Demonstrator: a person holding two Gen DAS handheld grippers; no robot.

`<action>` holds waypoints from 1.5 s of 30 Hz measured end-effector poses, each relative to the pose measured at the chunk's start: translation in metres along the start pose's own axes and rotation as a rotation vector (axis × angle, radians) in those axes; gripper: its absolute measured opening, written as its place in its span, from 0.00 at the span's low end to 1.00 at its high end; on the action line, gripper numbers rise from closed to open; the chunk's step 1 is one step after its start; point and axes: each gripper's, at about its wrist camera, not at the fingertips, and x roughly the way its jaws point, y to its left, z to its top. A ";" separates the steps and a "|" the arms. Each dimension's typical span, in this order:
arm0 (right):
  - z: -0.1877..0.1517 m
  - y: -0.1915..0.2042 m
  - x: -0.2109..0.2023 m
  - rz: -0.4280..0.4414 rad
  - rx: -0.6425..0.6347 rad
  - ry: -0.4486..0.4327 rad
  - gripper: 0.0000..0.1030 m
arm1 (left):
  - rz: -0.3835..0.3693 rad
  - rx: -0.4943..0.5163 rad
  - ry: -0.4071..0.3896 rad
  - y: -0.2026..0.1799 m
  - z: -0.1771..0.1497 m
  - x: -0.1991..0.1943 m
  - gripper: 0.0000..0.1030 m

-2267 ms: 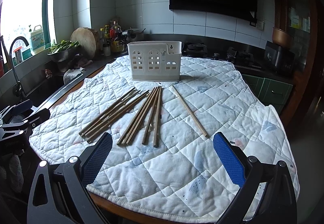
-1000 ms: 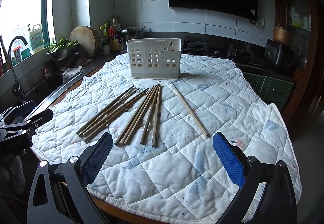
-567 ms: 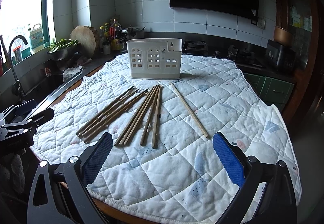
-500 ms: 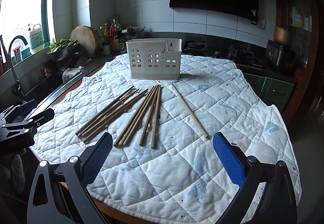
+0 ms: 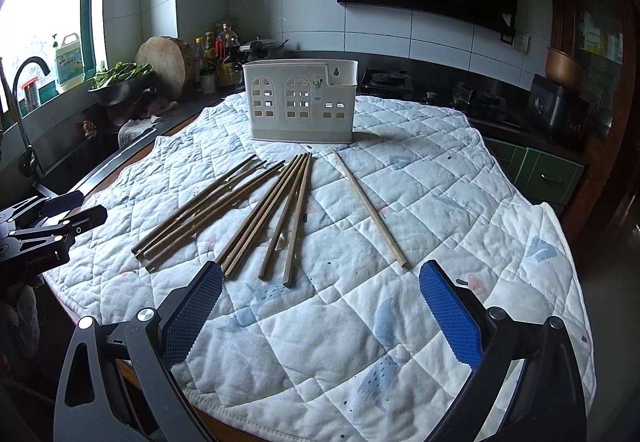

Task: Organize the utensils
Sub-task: 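Close the left tool on a wooden chopstick while the right tool grasps another chopstick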

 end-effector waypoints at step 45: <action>0.021 -0.070 0.130 0.006 0.032 0.315 0.28 | -0.155 0.084 0.225 -0.013 0.007 0.106 0.09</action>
